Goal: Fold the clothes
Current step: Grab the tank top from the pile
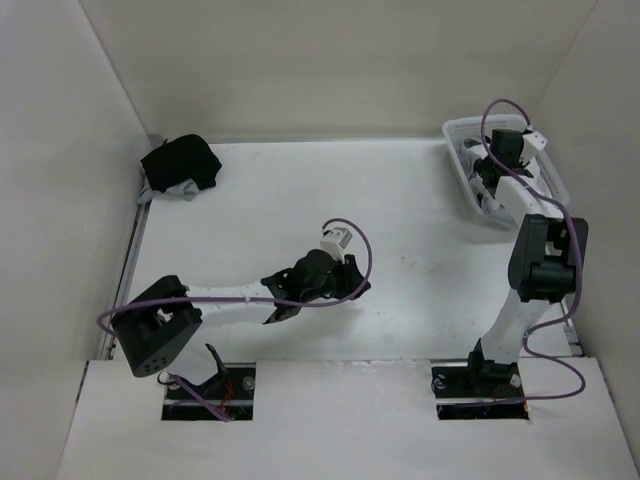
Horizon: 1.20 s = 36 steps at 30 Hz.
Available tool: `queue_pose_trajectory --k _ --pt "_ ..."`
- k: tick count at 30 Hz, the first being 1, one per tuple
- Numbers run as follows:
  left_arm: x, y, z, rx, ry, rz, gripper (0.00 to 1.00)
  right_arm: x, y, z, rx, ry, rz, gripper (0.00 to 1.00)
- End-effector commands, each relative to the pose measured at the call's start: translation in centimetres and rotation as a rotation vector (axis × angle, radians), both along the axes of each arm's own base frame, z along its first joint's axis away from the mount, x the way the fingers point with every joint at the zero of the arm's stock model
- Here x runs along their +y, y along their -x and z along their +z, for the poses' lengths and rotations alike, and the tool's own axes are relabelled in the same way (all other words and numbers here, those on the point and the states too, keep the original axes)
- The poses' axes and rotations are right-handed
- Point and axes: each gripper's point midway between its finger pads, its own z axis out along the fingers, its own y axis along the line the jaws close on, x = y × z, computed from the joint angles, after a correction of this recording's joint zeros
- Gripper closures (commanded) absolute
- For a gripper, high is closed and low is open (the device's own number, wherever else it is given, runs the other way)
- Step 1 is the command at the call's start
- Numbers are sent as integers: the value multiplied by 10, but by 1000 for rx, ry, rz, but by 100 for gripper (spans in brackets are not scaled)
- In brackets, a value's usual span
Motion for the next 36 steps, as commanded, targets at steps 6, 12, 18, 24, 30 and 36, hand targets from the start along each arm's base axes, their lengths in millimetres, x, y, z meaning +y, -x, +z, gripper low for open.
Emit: queue_pose_trajectory --k 6,12,18,24,30,36 --pt "1 -16 11 -27 53 24 71 -31 -21 -3 -3 -35 -64 51" --pt "-1 -19 2 4 44 22 70 -21 -10 -4 -1 -74 -22 50" --pt "-6 -16 -4 31 53 20 70 -22 1 -11 48 -91 -28 49" --pt "-7 -17 -9 43 48 21 70 -21 1 -13 22 -115 -25 75" --pt "-13 -12 -12 57 52 7 71 -21 3 15 -74 -114 -42 100" --pt "-10 -20 -10 58 59 27 71 -30 33 88 -288 -60 -127 100"
